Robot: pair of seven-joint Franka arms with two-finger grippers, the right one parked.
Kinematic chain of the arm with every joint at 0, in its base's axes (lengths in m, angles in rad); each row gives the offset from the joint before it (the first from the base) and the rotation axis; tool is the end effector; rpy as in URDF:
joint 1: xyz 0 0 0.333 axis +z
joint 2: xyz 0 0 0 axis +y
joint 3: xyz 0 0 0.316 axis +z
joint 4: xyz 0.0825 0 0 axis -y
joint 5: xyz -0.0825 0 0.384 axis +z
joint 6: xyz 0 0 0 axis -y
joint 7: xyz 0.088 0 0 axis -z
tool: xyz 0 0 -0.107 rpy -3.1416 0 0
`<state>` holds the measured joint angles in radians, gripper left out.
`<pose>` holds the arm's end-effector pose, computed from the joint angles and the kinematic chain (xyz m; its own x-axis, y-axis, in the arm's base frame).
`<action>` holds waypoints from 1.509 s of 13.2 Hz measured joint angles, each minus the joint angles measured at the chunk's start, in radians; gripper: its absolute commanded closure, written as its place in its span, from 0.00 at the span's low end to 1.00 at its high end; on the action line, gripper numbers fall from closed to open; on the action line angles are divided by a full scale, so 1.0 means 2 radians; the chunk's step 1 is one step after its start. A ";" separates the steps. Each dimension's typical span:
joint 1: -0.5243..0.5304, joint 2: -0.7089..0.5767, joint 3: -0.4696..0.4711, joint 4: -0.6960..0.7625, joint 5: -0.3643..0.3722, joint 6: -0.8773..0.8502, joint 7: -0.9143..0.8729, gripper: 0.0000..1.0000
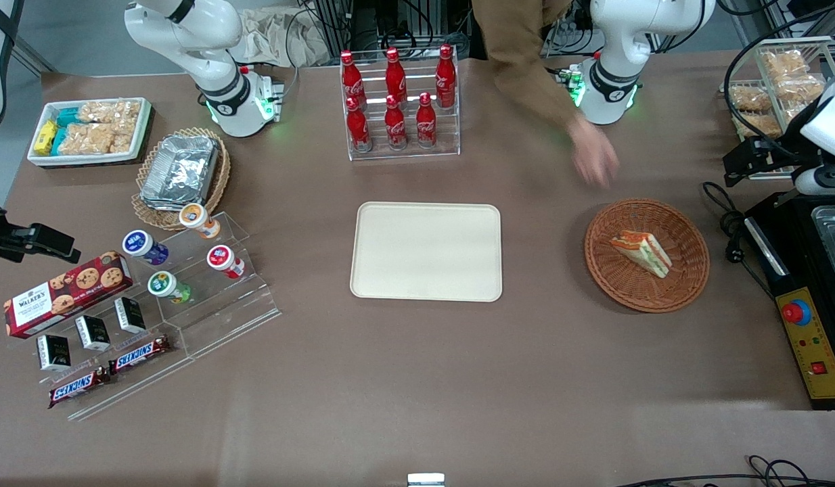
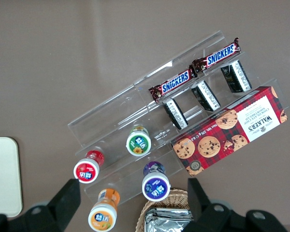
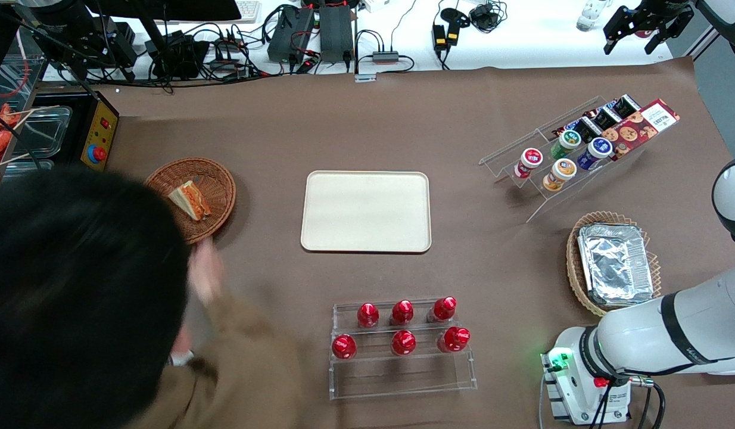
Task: Place sandwich from basket to tray
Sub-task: 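Move the left gripper over the sandwich in the wicker basket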
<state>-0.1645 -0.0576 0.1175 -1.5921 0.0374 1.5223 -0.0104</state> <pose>0.5314 -0.0189 0.6414 0.9993 -0.0351 -0.0123 -0.0354 -0.9989 -0.0307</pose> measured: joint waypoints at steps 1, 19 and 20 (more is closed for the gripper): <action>0.000 0.000 0.000 0.000 0.000 0.000 0.000 0.00; 0.002 -0.035 0.012 -0.339 0.003 0.318 -0.466 0.00; 0.002 -0.034 0.017 -0.359 0.003 0.345 -0.473 0.00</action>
<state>-0.1605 -0.1264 0.1507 -2.3097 0.0426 2.2127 -0.9566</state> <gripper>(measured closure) 0.000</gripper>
